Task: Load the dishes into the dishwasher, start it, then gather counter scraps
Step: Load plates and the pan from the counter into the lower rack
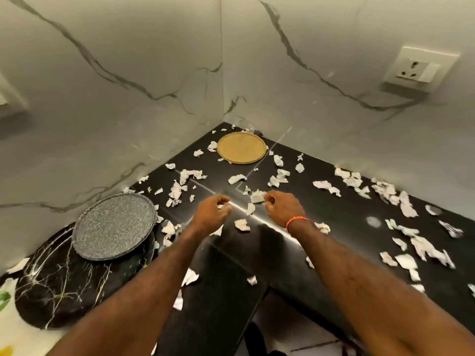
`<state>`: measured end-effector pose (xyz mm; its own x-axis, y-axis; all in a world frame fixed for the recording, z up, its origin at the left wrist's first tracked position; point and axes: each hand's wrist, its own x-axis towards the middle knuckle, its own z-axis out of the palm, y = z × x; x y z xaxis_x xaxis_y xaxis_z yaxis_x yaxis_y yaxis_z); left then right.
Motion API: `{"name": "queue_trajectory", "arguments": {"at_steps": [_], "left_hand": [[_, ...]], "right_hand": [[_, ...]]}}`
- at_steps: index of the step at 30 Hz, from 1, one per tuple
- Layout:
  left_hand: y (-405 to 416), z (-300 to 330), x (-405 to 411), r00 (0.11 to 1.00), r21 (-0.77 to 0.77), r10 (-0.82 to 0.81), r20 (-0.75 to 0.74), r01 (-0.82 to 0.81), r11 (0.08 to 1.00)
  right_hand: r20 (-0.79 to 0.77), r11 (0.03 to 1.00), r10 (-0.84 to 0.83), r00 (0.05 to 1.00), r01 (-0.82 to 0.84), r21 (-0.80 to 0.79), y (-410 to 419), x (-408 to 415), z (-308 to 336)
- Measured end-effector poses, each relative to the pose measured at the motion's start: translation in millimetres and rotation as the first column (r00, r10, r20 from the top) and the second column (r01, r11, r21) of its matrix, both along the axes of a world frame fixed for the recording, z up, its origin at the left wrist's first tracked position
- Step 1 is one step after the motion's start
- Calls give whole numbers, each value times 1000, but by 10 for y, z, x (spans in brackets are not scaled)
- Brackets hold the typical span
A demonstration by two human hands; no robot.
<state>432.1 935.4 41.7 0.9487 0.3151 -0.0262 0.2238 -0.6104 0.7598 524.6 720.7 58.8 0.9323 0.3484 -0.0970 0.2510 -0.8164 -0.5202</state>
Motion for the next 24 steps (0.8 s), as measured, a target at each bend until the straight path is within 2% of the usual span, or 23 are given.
{"name": "queue_trajectory", "arguments": {"at_steps": [9,14,20,24], "left_hand": [[446,-80,1380,982,-56,167,-86,-172,984],[675,-191,2019,955,-115,277,-109,-289,950],[869,-344,2486,930,-315,343,-132,-367,875],[914,-352,2670,914,-525,368,-169,-400,751]], "right_hand": [[16,995,70,997,-69,-67,615,1736,-11],[-79,999,4,997,-8,-48,1005,2473,-198],[-134,995,-44,990,32,-94,1344,2867,-540],[-67,985,-6,998,-6,-173,1401,2851,-662]]}}
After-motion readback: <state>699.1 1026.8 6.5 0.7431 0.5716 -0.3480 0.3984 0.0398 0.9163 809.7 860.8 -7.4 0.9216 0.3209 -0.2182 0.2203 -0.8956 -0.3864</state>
